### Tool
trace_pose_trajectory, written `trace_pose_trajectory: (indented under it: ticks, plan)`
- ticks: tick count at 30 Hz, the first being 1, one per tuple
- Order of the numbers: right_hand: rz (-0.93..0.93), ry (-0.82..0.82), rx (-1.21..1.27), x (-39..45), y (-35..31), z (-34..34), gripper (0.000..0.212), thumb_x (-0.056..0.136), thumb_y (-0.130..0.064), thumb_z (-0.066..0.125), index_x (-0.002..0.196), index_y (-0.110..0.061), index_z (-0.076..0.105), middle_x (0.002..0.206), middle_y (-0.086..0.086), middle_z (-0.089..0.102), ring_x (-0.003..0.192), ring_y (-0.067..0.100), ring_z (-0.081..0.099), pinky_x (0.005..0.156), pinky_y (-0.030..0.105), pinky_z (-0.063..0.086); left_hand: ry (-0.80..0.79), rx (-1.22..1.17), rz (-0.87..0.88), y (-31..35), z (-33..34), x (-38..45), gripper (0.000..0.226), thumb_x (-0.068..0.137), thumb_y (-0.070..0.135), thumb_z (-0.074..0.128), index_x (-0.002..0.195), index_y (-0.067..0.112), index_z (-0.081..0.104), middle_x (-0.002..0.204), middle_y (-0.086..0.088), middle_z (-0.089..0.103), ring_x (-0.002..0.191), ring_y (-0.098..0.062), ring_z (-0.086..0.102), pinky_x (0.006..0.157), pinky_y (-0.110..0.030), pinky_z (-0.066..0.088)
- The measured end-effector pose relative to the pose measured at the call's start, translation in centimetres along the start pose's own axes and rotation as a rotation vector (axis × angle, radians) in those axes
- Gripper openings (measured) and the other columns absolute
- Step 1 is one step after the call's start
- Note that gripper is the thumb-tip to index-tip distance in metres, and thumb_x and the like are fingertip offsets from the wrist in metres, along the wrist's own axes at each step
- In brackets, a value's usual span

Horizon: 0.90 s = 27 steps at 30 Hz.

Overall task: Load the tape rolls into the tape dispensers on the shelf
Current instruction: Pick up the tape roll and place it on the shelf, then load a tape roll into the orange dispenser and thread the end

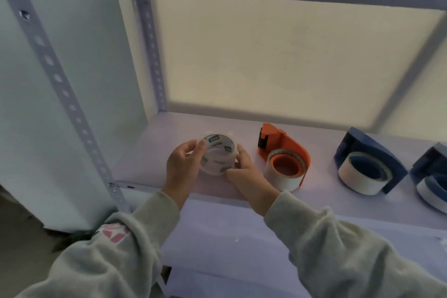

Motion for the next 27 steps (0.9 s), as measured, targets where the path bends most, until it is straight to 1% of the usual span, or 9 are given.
trace_pose_trajectory:
  ticks: [2, 5, 8, 10, 12, 15, 17, 23, 27]
  plan:
    - [0.025, 0.002, 0.004, -0.1, 0.1, -0.1, 0.085, 0.081, 0.011, 0.052, 0.150, -0.025, 0.019, 0.125, 0.001, 0.055, 0.104, 0.012, 0.058, 0.077, 0.022, 0.054, 0.001, 0.054, 0.000, 0.1, 0.2, -0.2, 0.017, 0.085, 0.044, 0.061, 0.084, 0.028, 0.066, 0.090, 0.004, 0.070, 0.089, -0.022, 0.066, 0.086, -0.045, 0.055]
    - [0.000, -0.020, 0.042, -1.6, -1.0, -0.1, 0.066, 0.081, 0.015, 0.051, 0.131, -0.027, 0.040, 0.111, -0.003, 0.057, 0.099, 0.011, 0.058, 0.068, 0.013, 0.053, 0.058, 0.193, 0.002, 0.9, 0.0, -0.6, 0.039, 0.085, 0.044, 0.061, 0.113, 0.017, 0.063, 0.114, -0.003, 0.065, 0.100, -0.018, 0.060, 0.091, -0.038, 0.052]
    - [-0.015, 0.081, 0.063, -4.4, -1.0, -1.8, 0.052, 0.084, 0.008, 0.055, 0.123, -0.025, 0.046, 0.112, -0.006, 0.055, 0.104, 0.011, 0.055, 0.073, 0.013, 0.049, 0.180, 0.159, 0.249, 4.9, -0.2, -2.7, 0.041, 0.086, 0.027, 0.063, 0.124, 0.019, 0.053, 0.124, 0.003, 0.051, 0.107, -0.011, 0.052, 0.092, -0.030, 0.047]
    - [-0.032, 0.215, 0.052, -6.3, -0.2, -4.1, 0.037, 0.083, 0.003, 0.059, 0.113, -0.018, 0.053, 0.111, 0.004, 0.058, 0.105, 0.020, 0.057, 0.081, 0.023, 0.049, 0.089, 0.117, 0.418, 7.7, 2.1, -5.0, 0.038, 0.086, 0.020, 0.063, 0.122, 0.022, 0.052, 0.121, 0.007, 0.050, 0.108, -0.009, 0.053, 0.091, -0.024, 0.048]
    - [-0.049, 0.327, 0.056, -8.0, 0.5, -6.5, 0.030, 0.082, 0.003, 0.060, 0.103, -0.018, 0.055, 0.102, 0.009, 0.059, 0.093, 0.021, 0.058, 0.078, 0.029, 0.049, -0.105, 0.132, 0.484, 8.7, 6.1, -6.9, 0.043, 0.085, 0.021, 0.066, 0.124, 0.025, 0.049, 0.123, 0.008, 0.050, 0.110, -0.006, 0.053, 0.091, -0.022, 0.048]
    - [-0.110, 0.444, -0.005, -9.4, 0.6, -9.4, 0.026, 0.083, 0.001, 0.061, 0.099, -0.019, 0.056, 0.101, 0.007, 0.063, 0.093, 0.022, 0.061, 0.080, 0.034, 0.053, -0.399, 0.191, 0.421, 7.3, 12.3, -8.3, 0.067, 0.077, 0.029, 0.074, 0.134, 0.028, 0.039, 0.135, 0.006, 0.041, 0.122, -0.009, 0.045, 0.104, -0.031, 0.042]
    - [-0.137, 0.480, -0.049, -9.7, 0.7, -10.6, 0.029, 0.082, 0.003, 0.058, 0.099, -0.020, 0.055, 0.104, 0.006, 0.063, 0.096, 0.020, 0.062, 0.081, 0.030, 0.053, -0.481, 0.297, 0.390, 5.6, 14.7, -8.7, 0.087, 0.070, 0.033, 0.081, 0.141, 0.026, 0.031, 0.141, 0.001, 0.036, 0.128, -0.014, 0.039, 0.108, -0.036, 0.038]
    - [-0.113, 0.453, -0.130, -9.5, 2.2, -11.7, 0.040, 0.082, 0.005, 0.054, 0.103, -0.027, 0.050, 0.112, 0.002, 0.057, 0.099, 0.009, 0.059, 0.076, 0.016, 0.050, -0.470, 0.379, 0.327, 3.8, 16.8, -8.7, 0.106, 0.065, 0.032, 0.084, 0.148, 0.024, 0.019, 0.146, -0.003, 0.033, 0.134, -0.019, 0.037, 0.111, -0.036, 0.036]
    - [-0.104, 0.449, -0.101, -9.4, 2.4, -12.3, 0.044, 0.084, 0.007, 0.051, 0.109, -0.030, 0.045, 0.115, -0.002, 0.055, 0.101, 0.006, 0.057, 0.073, 0.012, 0.048, -0.417, 0.379, 0.323, 3.6, 16.8, -8.0, 0.100, 0.057, 0.044, 0.086, 0.139, 0.025, 0.034, 0.133, 0.002, 0.051, 0.121, -0.016, 0.051, 0.101, -0.029, 0.045]
Point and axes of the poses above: each hand's wrist, its own x-axis towards the middle knuckle, its own z-axis out of the palm, y = z × x, the point moved 8 cm from there along x, towards the middle knuckle
